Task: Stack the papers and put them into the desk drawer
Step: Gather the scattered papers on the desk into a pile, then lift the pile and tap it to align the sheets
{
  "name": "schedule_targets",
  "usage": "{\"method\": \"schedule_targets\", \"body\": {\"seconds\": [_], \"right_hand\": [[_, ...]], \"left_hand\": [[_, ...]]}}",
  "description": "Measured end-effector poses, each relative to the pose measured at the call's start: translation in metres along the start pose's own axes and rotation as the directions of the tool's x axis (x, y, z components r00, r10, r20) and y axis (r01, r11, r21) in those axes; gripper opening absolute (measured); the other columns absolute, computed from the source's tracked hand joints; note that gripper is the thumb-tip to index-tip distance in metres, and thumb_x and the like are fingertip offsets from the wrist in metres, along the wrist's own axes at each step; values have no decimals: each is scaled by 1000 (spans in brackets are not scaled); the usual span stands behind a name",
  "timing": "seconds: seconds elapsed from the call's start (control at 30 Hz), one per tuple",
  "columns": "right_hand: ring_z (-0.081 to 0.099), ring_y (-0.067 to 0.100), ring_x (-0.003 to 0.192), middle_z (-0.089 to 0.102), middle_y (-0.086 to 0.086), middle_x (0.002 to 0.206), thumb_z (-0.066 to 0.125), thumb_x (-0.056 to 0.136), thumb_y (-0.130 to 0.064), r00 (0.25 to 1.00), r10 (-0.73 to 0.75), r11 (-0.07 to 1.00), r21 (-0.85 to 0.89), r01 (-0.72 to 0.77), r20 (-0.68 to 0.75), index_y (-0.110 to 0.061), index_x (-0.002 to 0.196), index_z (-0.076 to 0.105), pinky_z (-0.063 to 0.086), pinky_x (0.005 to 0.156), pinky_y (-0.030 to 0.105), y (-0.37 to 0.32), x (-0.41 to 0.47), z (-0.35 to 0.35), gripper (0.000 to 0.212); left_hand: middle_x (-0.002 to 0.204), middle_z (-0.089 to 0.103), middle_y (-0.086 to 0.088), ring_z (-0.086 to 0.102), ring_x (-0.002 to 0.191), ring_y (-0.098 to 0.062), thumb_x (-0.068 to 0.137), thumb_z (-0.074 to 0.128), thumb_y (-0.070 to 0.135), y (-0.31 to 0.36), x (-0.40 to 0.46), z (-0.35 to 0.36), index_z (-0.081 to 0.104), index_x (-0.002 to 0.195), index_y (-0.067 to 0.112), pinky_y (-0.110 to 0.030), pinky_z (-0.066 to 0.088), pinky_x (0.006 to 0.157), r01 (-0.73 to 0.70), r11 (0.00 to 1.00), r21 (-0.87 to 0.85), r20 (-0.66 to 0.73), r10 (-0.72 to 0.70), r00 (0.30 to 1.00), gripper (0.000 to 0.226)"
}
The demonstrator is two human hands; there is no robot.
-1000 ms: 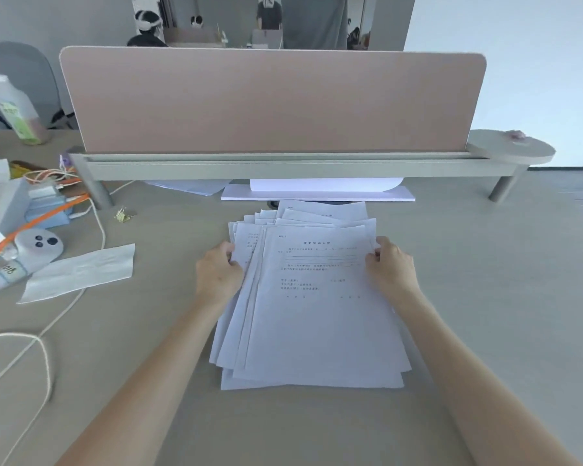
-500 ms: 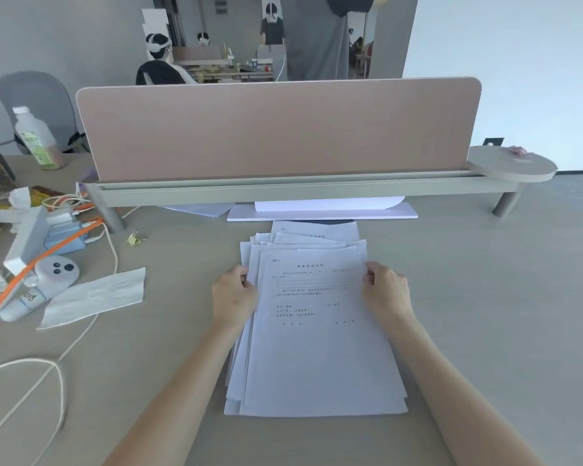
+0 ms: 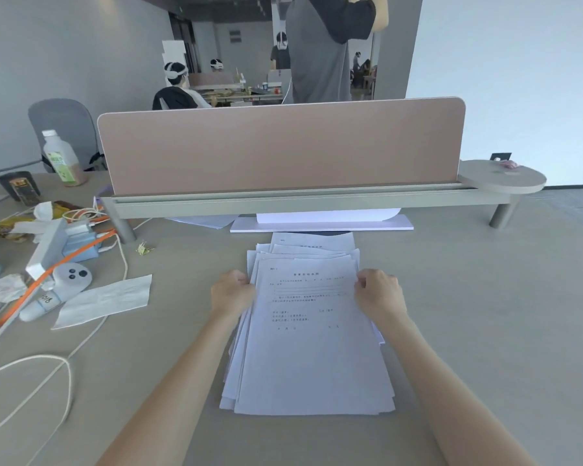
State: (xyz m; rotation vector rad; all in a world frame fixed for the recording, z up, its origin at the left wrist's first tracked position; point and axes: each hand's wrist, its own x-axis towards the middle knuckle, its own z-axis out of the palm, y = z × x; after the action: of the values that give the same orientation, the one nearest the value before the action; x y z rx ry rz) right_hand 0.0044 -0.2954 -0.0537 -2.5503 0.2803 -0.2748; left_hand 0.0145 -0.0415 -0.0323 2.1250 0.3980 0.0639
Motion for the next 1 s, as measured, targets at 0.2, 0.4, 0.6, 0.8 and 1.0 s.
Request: {"method": "schedule_targets", "body": {"seconds": [0.2,0.4,0.6,0.8,1.0], "right_hand": [[41,30,66,37,3,57,51,87,-12,999,18,997,-76,-15,39,-12,60,29,21,45,30,-4,6,5,34],[60,36,81,68,16,80,54,83,-17,988,111,986,114,-124,111,0,82,64,45,65,33,-5,15,7,20],[49,28,68,53,6,64,46,88,-10,982,151,975,144,-166,111,-3,80,59,37,53,32,-12,16,10,17],[55,25,72,62,6,76,51,86,-15,974,167,946,254,-202,152,-7,86,62,40,55,30,-17,4,4,13],[74,31,103,76,14,114,57,90,-3,911,5,528,773,-352,411,-7,119,68,58,92,47,-19,-11,-34,31]], "left_hand": [[75,64,-7,66,69,-25,78,68,9,5,18,-3,55,73,5,-30,55,57,136,986,-100,202,-114,973,15],[95,66,-8,62,81,-23,74,73,26,-4,41,13,61,96,8,-32,46,69,57,995,-88,237,-35,971,30],[113,58,7,54,104,-18,87,68,18,-6,45,23,50,123,23,-31,43,83,-69,985,-155,353,121,928,40],[117,66,13,63,112,-13,89,64,10,-2,26,11,53,112,41,-33,50,87,-132,921,-367,337,264,904,41],[113,69,20,66,108,-7,92,65,9,28,-4,-20,55,106,50,-35,51,94,-201,789,-581,193,374,907,45]]}}
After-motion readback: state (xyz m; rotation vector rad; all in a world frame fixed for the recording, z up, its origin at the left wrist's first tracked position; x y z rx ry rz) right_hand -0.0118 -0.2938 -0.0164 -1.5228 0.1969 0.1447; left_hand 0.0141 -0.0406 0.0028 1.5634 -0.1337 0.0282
